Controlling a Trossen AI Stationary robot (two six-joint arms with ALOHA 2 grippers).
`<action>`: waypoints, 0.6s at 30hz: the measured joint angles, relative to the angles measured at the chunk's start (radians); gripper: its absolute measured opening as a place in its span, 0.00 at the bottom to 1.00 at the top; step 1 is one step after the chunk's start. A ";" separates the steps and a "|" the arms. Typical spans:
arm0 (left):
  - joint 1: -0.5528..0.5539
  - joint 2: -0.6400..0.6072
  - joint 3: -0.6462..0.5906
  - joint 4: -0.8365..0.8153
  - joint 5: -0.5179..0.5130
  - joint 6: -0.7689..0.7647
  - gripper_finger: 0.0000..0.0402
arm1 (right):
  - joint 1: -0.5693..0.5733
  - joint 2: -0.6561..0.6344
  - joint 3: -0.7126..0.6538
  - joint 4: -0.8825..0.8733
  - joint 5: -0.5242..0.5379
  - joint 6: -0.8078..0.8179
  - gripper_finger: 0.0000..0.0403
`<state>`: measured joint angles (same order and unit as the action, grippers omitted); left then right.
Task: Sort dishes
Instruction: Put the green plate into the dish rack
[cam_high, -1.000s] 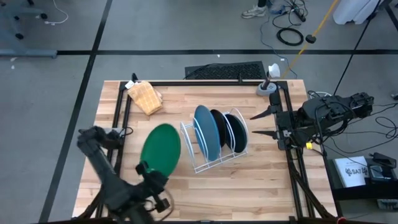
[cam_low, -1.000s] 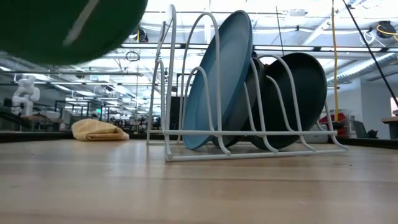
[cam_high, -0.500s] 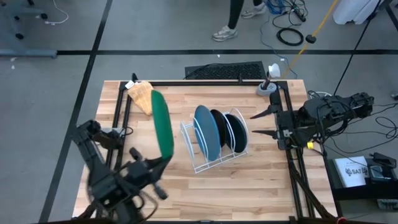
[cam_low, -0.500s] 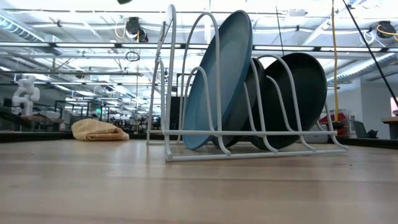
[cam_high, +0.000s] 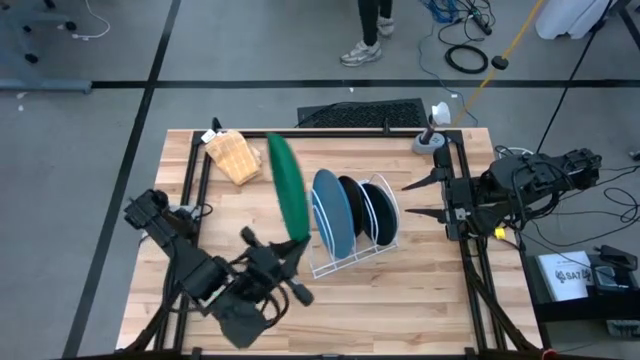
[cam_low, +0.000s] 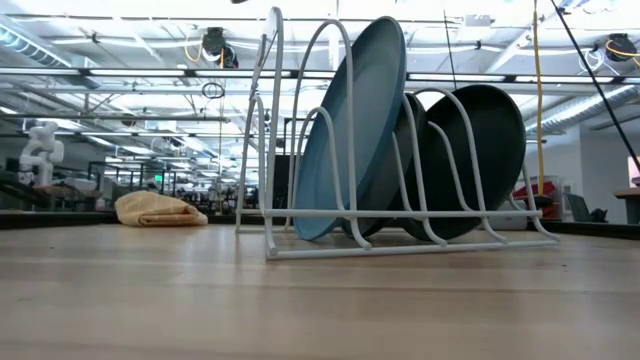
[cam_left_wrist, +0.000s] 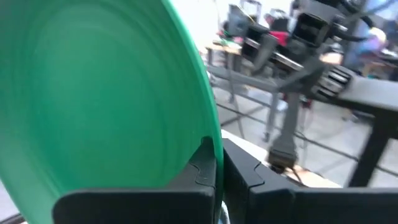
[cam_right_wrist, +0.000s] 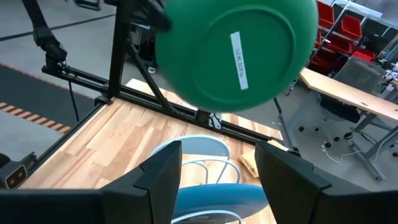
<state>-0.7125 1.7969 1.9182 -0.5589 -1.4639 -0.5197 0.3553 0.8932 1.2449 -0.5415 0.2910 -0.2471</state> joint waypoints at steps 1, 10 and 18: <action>0.011 0.007 0.000 0.062 0.030 0.062 0.03 | 0.000 0.000 0.000 0.000 0.000 -0.001 0.49; 0.090 0.087 -0.001 0.528 0.250 0.513 0.03 | 0.000 0.000 0.000 -0.001 0.000 -0.015 0.49; 0.103 0.197 -0.001 0.547 0.068 0.381 0.03 | 0.000 0.000 0.000 -0.026 0.000 -0.021 0.49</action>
<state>-0.6100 1.9940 1.9171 -0.0117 -1.3959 -0.1383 0.3553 0.8932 1.2446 -0.5678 0.2905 -0.2682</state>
